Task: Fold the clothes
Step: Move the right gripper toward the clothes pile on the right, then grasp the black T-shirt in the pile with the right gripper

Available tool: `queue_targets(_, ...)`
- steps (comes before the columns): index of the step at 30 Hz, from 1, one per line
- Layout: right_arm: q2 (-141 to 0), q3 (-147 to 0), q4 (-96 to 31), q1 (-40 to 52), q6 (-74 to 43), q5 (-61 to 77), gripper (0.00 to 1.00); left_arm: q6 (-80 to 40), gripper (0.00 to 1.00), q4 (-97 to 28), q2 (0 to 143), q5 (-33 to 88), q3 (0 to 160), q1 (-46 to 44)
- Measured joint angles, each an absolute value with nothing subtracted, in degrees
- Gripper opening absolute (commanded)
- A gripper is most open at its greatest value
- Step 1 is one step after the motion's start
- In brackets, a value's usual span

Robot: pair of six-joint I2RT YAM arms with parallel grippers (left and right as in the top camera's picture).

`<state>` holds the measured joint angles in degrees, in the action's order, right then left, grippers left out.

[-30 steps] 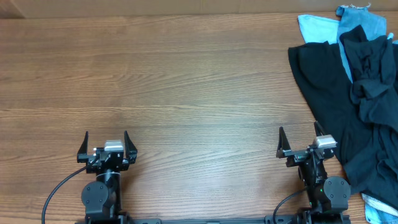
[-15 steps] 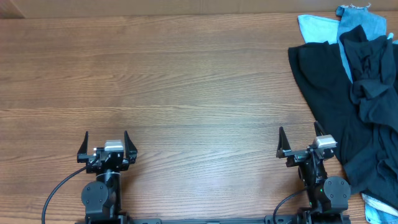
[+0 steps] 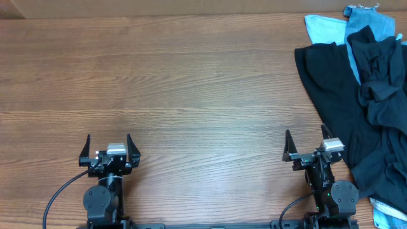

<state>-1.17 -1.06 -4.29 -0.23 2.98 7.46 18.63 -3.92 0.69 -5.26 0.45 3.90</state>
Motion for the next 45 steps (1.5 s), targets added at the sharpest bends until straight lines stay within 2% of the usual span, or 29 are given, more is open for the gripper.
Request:
queue_targets(15, -1.2, -1.1, -4.3, -0.2, 2.9, 7.5, 1.00, 18.6, 1.00, -3.9, 0.7, -5.3, 0.4, 3.9)
queue_targets(18, -1.2, -1.1, -4.3, -0.2, -0.8, 6.3, 1.00, 18.5, 1.00, -3.9, 0.7, -5.2, 0.4, 3.9)
queue_targets(25, -1.9, -2.3, -6.1, -0.2, -5.1, 2.7, 1.00, 8.3, 1.00, -4.9, 0.7, -4.5, 0.7, 3.9)
queue_targets(33, -17.2, -22.3, -17.0, -0.2, -5.9, 0.6, 1.00, 4.2, 1.00, -16.3, 3.3, -2.9, 15.1, 3.9)
queue_targets(41, -45.1, -50.3, -34.2, -0.2, -6.0, 0.6, 1.00, 3.3, 1.00, -33.0, 26.2, 1.1, 40.6, 3.9)
queue_targets(45, -52.6, -58.3, -34.7, -0.2, -6.0, 2.0, 1.00, 3.3, 1.00, -45.1, 38.7, 3.9, 54.8, 3.9)
